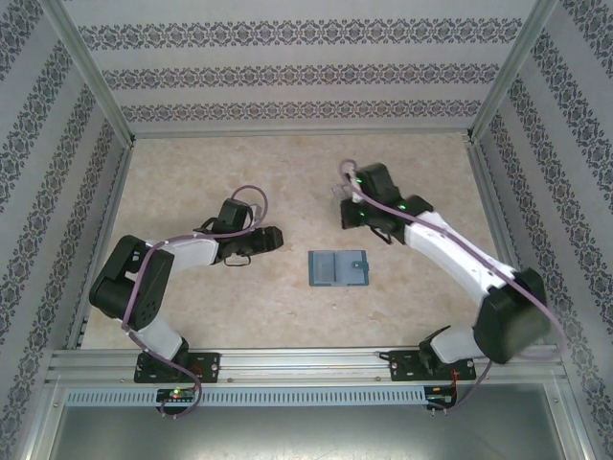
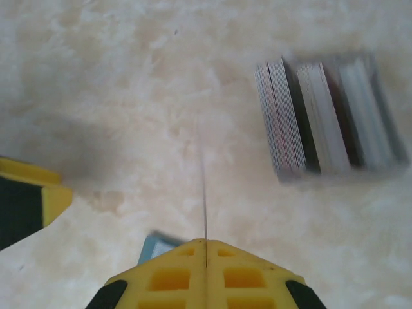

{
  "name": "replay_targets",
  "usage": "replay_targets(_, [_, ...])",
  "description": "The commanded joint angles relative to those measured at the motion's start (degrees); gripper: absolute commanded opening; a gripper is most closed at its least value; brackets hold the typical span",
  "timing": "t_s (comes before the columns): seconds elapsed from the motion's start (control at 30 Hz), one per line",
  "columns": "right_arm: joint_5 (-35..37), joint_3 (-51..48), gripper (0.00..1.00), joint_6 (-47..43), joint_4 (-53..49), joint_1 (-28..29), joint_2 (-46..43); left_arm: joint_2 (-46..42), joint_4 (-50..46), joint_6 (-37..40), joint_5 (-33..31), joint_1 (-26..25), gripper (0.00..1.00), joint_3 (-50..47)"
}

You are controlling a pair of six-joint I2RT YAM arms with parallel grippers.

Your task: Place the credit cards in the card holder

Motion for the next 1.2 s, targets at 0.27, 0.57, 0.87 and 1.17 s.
replay_targets(0.27, [-37.26,-25.02,0.0,9.14,15.84,-12.4,-9.14,1.64,-1.24,8.91,3.31,-10.81,0.6,5.13])
replay_targets(0.57, [-41.46,-30.86,0.0,8.58,16.7,-17.4,-6.96,5.36,-2.59,8.8,3.56,-13.4,0.41,7.82])
replay_targets(0.87, [-42.73,-32.38,0.0,10.4,21.44,-17.5,-1.14,7.85,-2.44,7.0,2.83,-13.88,0.39,8.32])
replay_targets(1.17, [-40.57,-32.67,0.0,10.28,20.84,-17.72,-1.49,9.06,-3.71,6.58,0.58,-13.91,0.33,8.7])
